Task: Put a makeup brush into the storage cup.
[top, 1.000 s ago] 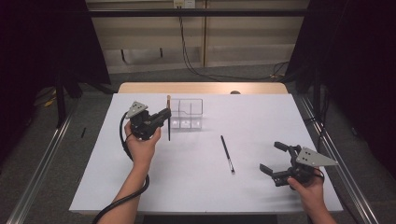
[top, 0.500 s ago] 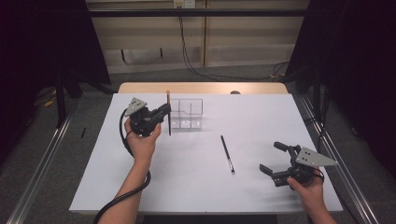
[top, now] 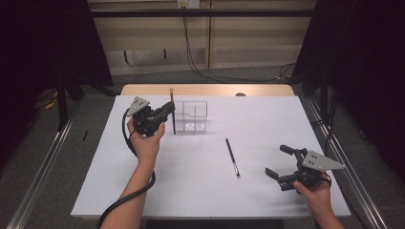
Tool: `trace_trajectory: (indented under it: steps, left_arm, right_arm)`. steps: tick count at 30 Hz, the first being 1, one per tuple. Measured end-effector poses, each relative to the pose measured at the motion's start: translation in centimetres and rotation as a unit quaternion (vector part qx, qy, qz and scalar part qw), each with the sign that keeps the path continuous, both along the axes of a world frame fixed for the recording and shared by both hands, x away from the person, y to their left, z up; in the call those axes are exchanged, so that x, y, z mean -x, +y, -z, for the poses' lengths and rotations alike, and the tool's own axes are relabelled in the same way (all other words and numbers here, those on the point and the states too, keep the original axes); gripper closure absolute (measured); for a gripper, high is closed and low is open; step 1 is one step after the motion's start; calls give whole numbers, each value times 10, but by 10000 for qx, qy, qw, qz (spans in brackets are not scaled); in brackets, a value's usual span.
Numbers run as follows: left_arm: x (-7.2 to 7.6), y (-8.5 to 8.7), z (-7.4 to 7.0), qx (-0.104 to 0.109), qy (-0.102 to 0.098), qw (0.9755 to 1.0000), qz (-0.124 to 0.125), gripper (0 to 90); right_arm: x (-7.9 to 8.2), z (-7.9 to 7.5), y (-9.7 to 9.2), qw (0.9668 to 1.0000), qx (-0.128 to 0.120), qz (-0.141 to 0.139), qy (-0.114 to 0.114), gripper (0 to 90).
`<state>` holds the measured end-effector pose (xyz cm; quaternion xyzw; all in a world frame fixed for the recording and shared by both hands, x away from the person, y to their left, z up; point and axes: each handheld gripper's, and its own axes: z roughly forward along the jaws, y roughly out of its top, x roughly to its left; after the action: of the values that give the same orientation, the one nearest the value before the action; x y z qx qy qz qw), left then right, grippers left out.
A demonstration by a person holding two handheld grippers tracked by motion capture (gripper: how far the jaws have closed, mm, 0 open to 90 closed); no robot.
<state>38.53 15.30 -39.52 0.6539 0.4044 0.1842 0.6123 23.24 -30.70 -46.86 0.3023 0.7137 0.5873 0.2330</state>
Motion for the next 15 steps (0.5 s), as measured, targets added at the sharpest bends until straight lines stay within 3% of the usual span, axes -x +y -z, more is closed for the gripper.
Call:
trace_trajectory:
  steps: [15]
  left_arm:
    - [-8, -2, -6, 139, -198, 9997, -88, 843]
  right_arm:
    - [1, 0, 0, 10000, 3, -19, -17, 0]
